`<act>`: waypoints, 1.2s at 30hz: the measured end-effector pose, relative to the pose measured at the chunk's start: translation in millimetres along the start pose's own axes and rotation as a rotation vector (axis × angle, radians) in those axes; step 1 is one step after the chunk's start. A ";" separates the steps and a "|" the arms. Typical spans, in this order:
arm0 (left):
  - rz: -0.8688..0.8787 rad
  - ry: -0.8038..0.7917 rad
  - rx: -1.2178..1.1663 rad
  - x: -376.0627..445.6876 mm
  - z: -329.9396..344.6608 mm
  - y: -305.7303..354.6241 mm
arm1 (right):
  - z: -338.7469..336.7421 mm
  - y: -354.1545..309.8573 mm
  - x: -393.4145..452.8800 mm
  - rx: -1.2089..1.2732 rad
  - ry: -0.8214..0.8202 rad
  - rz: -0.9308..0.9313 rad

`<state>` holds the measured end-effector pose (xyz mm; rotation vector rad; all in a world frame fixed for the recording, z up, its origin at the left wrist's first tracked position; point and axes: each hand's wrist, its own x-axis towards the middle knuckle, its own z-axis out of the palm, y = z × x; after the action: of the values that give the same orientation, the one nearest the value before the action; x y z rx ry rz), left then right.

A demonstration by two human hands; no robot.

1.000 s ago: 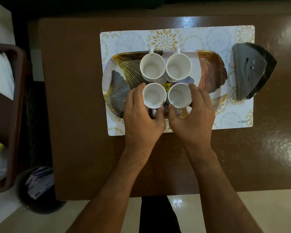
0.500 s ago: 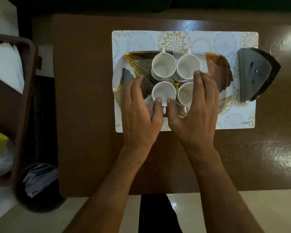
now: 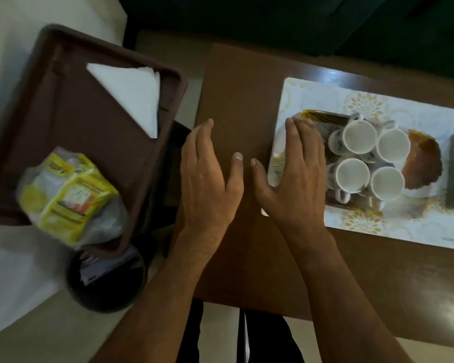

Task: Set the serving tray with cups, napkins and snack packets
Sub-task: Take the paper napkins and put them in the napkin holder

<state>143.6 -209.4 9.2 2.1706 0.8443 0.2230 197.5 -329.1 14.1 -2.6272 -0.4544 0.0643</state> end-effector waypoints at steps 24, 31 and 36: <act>-0.289 0.062 -0.195 150.5 -91.1 -145.0 | 161.7 -190.5 99.5 0.033 -0.229 0.035; -0.476 0.102 -0.359 173.9 -94.6 -149.1 | 174.0 -199.8 115.2 0.026 -0.185 0.198; -0.611 0.068 -0.485 180.1 -96.8 -147.3 | 174.1 -206.3 112.3 0.168 -0.150 0.296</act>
<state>168.1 33.9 -51.5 1.3933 1.2954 0.1679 219.0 -43.0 -42.4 -2.5119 -0.1001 0.3806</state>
